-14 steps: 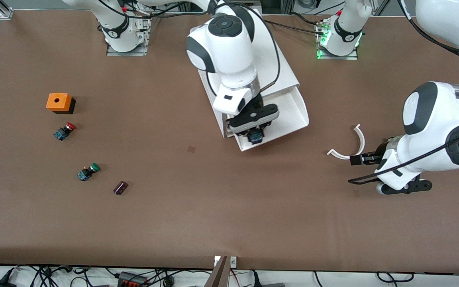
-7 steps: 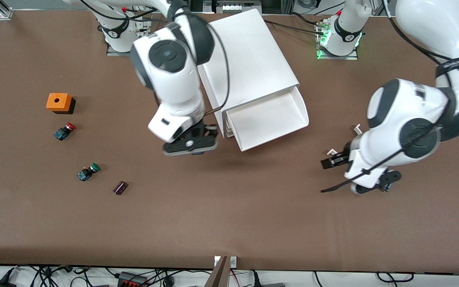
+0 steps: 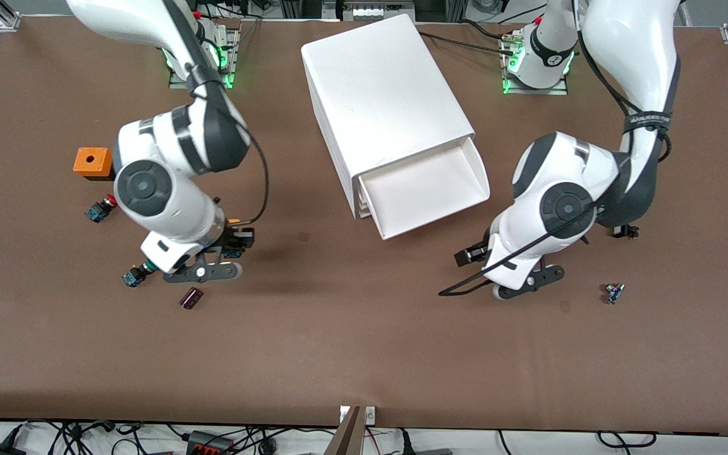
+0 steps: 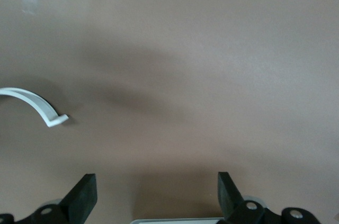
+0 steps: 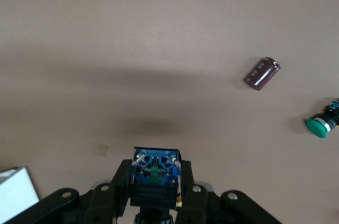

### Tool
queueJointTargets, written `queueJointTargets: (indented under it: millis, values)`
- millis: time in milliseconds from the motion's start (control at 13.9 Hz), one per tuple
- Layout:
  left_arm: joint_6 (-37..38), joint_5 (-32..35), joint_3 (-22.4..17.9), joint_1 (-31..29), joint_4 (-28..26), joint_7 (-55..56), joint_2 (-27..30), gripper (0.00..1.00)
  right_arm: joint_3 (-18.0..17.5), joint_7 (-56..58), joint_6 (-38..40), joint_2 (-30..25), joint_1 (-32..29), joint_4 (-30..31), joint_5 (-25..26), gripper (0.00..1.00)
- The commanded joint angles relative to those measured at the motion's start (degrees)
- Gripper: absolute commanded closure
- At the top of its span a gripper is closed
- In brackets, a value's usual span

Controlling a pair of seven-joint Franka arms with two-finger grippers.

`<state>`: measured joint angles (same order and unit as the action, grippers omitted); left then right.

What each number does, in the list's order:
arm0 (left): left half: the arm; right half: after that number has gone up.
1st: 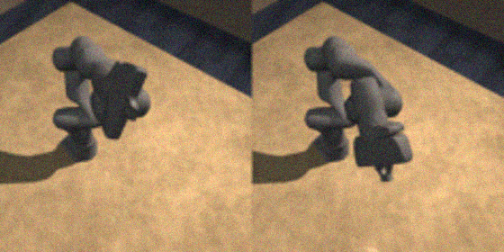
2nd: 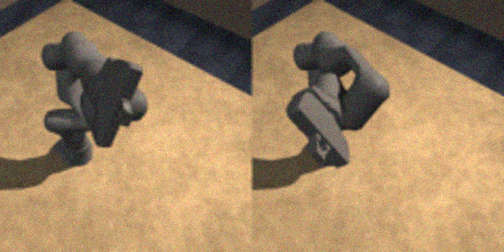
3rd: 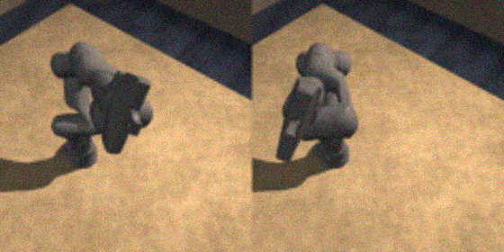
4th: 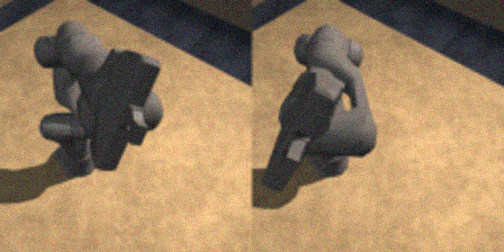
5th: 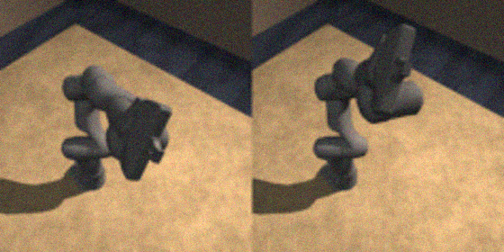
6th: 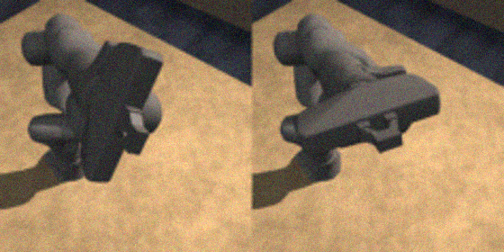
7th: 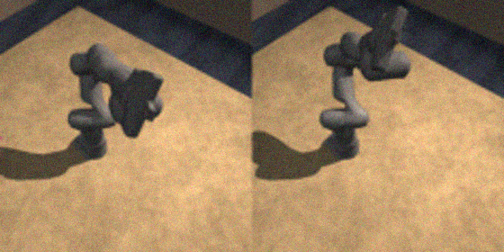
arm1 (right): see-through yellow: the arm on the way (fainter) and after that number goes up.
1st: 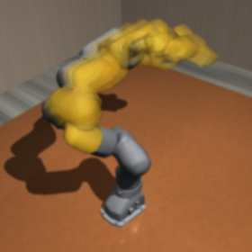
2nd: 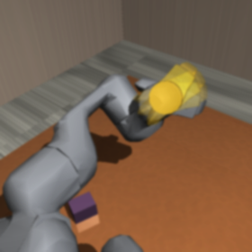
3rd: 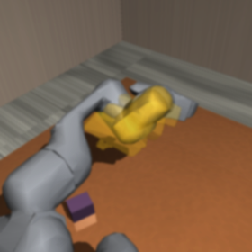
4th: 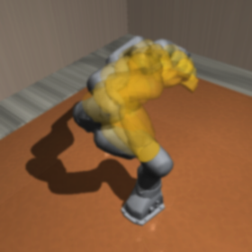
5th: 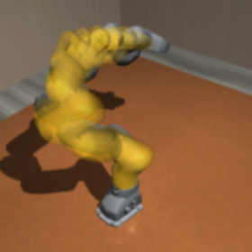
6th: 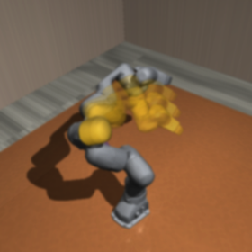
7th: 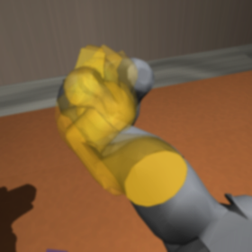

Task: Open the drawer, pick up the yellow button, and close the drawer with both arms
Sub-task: 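Push the drawer shut with the left gripper while the right gripper lowers the switch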

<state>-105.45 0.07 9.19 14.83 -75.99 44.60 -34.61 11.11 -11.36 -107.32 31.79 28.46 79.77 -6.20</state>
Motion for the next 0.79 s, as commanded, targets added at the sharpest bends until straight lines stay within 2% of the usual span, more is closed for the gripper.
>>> queueJointTargets:
  millis: [0,360,719]
  values:
    - [-1.34,-0.86,-0.14,2.22,-3.98,2.95,2.35,0.0,-1.01,3.45,-5.86,-3.05,-1.99,8.79,-1.53,1.0]
    - [-8.44,-0.86,2.15,2.31,-13.73,3.65,7.01,0.0,-1.09,11.79,-14.66,-3.84,-5.51,18.65,-1.53,1.0]
    - [-8.98,-0.86,6.1,2.22,-17.43,7.7,8.33,0.0,-1.27,13.38,-26.69,-4.02,-5.34,27.53,-1.53,1.0]
